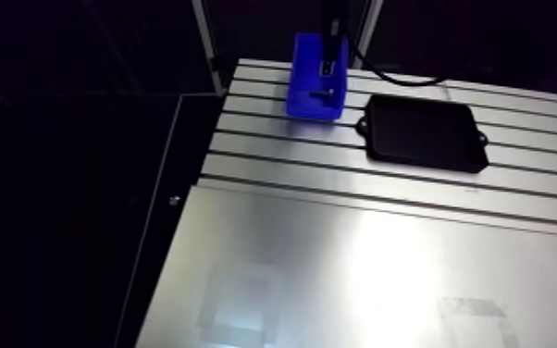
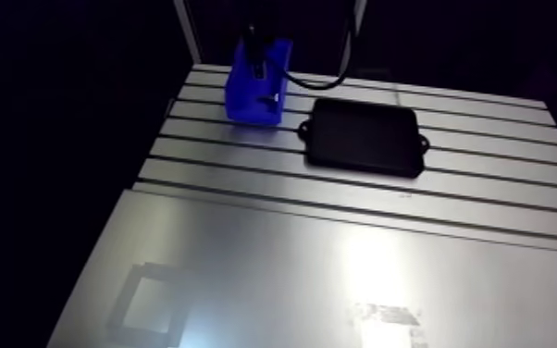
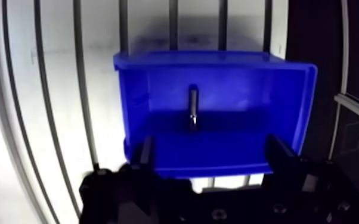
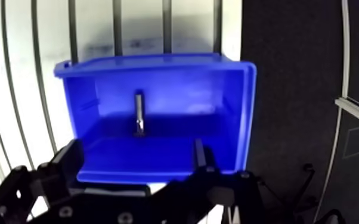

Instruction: Pick up the M10 bolt from the tray and put it into the blue bin.

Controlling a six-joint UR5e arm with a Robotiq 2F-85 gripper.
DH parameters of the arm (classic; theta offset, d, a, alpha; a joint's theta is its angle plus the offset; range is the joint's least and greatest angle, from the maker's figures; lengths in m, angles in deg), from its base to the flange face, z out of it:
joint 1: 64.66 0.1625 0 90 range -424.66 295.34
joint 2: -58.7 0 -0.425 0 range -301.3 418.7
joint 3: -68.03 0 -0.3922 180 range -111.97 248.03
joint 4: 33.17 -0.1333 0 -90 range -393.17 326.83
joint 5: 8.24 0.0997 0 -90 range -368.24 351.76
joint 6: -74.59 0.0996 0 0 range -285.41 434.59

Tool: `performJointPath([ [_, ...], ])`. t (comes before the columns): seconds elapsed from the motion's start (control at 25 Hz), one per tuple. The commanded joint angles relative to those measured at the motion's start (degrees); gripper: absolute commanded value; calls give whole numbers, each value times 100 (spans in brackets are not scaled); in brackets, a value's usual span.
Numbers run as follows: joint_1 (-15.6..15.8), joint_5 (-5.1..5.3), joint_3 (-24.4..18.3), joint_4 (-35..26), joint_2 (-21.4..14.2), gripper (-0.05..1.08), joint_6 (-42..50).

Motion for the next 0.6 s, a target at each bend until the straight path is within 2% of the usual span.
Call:
performJointPath([
  [0.04,11,-17,-148,-813,-648,1,221],
  [0.16,-24,10,-245,-1164,-1044,1,651],
  [0.28,-24,-17,-280,-1393,-1431,2,1170],
  [0.44,2,-43,-341,-2008,-1853,2,2445],
  [0.6,-42,-43,-350,-2343,-2151,2,3939],
])
